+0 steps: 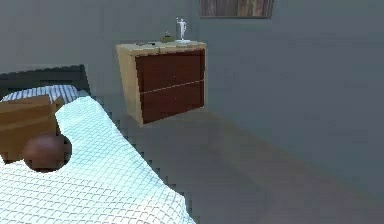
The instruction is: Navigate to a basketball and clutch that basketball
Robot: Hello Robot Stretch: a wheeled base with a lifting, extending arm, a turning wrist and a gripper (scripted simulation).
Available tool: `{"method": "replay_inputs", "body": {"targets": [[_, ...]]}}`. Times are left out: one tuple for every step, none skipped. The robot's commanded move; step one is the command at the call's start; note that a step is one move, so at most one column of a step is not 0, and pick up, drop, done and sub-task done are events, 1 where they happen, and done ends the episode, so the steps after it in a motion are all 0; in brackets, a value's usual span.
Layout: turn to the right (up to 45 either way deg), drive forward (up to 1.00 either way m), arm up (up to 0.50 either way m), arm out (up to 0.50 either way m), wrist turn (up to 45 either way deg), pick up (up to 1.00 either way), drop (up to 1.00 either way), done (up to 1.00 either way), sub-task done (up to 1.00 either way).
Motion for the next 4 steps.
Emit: {"method": "replay_inputs", "body": {"targets": [[18.0,0.00,0.00,0.00,0.0,0.00,0.00,0.00,0.00],[0.0,0.90,0.00,0.00,0.0,0.00,0.00,0.00,0.00],[39.0,0.00,0.00,0.00,0.0,0.00,0.00,0.00,0.00],[3.0,0.00,0.00,0.00,0.0,0.00,0.00,0.00,0.00]]}}
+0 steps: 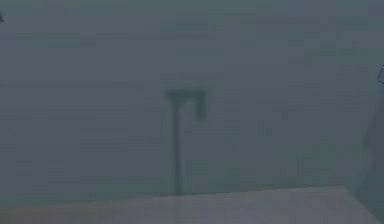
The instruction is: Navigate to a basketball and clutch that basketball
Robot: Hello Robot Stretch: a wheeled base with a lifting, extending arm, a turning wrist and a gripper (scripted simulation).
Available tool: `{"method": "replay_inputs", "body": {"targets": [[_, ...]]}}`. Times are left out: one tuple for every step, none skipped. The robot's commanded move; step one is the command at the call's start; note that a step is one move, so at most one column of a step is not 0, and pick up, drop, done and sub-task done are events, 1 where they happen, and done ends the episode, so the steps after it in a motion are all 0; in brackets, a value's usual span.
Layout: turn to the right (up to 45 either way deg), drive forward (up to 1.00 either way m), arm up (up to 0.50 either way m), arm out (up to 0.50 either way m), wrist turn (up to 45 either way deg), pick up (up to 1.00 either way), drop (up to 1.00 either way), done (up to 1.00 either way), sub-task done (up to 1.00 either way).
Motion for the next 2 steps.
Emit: {"method": "replay_inputs", "body": {"targets": [[0.0,0.05,0.00,0.00,0.0,0.00,0.00,0.00,0.00],[-45.0,0.00,0.00,0.00,0.0,0.00,0.00,0.00,0.00]]}}
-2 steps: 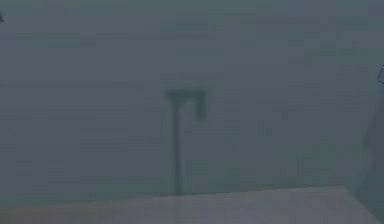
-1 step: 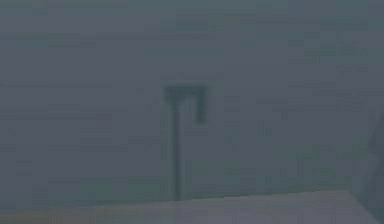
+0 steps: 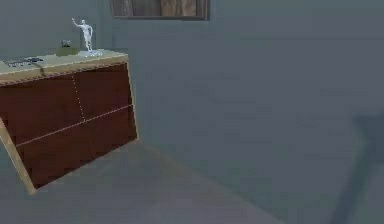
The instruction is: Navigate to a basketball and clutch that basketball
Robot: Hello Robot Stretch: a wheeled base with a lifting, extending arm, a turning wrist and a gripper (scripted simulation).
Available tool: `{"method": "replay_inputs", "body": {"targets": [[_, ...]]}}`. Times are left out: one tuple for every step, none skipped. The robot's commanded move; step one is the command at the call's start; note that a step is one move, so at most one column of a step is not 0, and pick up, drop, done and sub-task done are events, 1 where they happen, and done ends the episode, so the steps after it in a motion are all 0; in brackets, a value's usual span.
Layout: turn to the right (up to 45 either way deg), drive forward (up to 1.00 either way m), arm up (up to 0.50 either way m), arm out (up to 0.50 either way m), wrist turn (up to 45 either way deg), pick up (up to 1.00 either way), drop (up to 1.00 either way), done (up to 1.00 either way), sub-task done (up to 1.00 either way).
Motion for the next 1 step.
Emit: {"method": "replay_inputs", "body": {"targets": [[-45.0,0.00,0.00,0.00,0.0,0.00,0.00,0.00,0.00]]}}
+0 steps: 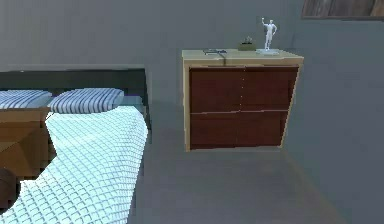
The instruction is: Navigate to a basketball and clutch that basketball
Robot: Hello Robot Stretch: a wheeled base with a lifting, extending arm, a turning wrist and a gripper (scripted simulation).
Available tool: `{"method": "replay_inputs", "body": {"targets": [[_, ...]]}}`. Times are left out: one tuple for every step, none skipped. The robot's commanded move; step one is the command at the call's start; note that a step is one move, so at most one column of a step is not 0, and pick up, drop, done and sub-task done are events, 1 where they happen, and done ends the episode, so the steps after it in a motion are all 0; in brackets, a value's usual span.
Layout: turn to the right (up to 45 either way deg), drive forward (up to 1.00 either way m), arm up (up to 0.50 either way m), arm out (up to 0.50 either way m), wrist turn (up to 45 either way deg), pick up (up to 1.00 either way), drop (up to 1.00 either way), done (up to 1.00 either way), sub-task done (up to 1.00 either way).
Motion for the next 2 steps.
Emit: {"method": "replay_inputs", "body": {"targets": [[0.0,0.35,0.00,0.00,0.0,0.00,0.00,0.00,0.00],[-21.0,0.00,0.00,0.00,0.0,0.00,0.00,0.00,0.00]]}}
